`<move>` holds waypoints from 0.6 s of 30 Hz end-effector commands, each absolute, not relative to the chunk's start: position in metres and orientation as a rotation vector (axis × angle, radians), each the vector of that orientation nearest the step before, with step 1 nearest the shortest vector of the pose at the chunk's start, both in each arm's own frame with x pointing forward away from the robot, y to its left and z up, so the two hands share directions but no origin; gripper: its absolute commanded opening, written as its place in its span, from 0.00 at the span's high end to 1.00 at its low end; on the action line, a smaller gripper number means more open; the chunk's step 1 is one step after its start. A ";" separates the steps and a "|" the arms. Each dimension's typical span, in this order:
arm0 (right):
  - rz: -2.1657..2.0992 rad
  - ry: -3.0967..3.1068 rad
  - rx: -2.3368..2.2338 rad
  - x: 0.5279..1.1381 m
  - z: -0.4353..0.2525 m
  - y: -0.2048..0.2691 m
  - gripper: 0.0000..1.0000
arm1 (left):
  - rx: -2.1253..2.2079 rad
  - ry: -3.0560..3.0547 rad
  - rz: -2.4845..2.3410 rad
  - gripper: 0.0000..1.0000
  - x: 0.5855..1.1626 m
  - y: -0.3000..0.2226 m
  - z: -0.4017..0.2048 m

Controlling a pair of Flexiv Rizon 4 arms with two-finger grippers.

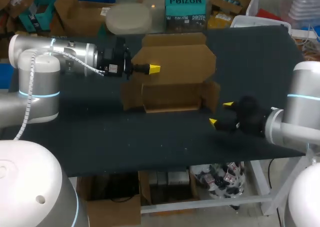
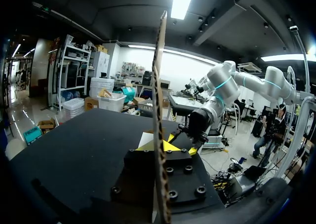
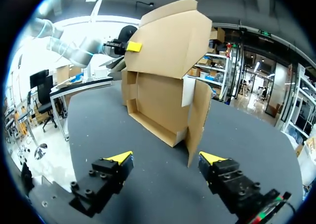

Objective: Assemble the packaging by folding the flat box into shape, placing the metal phone stand inside, and closing the box properly

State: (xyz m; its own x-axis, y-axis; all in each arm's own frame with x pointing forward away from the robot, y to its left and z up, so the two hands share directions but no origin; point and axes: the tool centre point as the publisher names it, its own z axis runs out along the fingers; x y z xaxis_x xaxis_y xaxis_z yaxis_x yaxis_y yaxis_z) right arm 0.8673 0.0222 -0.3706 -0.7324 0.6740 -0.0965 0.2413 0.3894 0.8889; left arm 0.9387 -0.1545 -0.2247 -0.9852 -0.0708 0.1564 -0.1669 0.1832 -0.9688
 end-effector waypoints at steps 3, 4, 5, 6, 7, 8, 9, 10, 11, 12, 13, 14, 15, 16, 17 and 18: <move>1.330 2.216 0.777 0.863 -0.364 0.003 0.09 | 0.233 -2.356 1.942 1.00 0.939 -0.153 -0.227; 1.330 2.221 0.776 0.863 -0.363 0.001 0.07 | 0.233 -2.356 1.942 1.00 0.939 -0.153 -0.227; 1.332 2.228 0.773 0.863 -0.362 -0.001 0.05 | 0.233 -2.356 1.942 1.00 0.939 -0.153 -0.227; 1.333 2.230 0.771 0.863 -0.361 -0.003 0.05 | 0.233 -2.356 1.942 1.00 0.939 -0.153 -0.227; 1.334 2.234 0.764 0.862 -0.360 -0.005 0.05 | 0.233 -2.356 1.942 1.00 0.939 -0.153 -0.227; 1.342 2.240 0.756 0.862 -0.359 -0.006 0.05 | 0.233 -2.356 1.942 1.00 0.939 -0.153 -0.227; 1.343 2.240 0.755 0.861 -0.358 -0.008 0.06 | 0.233 -2.356 1.942 1.00 0.939 -0.153 -0.227; 1.344 2.241 0.753 0.861 -0.357 -0.010 0.05 | 0.233 -2.356 1.942 1.00 0.939 -0.153 -0.227; 1.356 2.245 0.743 0.860 -0.357 -0.012 0.06 | 0.233 -2.356 1.942 1.00 0.939 -0.153 -0.227; 1.361 2.246 0.742 0.859 -0.356 -0.014 0.05 | 0.233 -2.356 1.942 1.00 0.939 -0.153 -0.227; 1.362 2.247 0.740 0.858 -0.356 -0.016 0.05 | 0.233 -2.356 1.942 1.00 0.939 -0.153 -0.227; 1.379 2.252 0.734 0.857 -0.355 -0.019 0.05 | 0.233 -2.356 1.942 1.00 0.939 -0.153 -0.227; 1.386 2.252 0.732 0.856 -0.354 -0.021 0.05 | 0.233 -2.356 1.942 1.00 0.939 -0.153 -0.227; 1.385 2.253 0.731 0.855 -0.353 -0.024 0.05 | 0.233 -2.356 1.942 1.00 0.939 -0.153 -0.227; 1.392 2.261 0.722 0.853 -0.352 -0.026 0.05 | 0.233 -2.356 1.942 1.00 0.939 -0.153 -0.227; 1.395 2.263 0.720 0.851 -0.351 -0.028 0.05 | 0.233 -2.356 1.942 1.00 0.939 -0.153 -0.227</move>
State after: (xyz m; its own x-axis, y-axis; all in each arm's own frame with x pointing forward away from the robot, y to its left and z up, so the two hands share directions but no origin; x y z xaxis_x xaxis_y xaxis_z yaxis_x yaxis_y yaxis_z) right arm 0.8592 -0.0145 -0.3569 -0.7614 0.6430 -0.0819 0.2269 0.3828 0.8955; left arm 0.9388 -0.1545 -0.2247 -0.9851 -0.0708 0.1564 -0.1670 0.1832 -0.9688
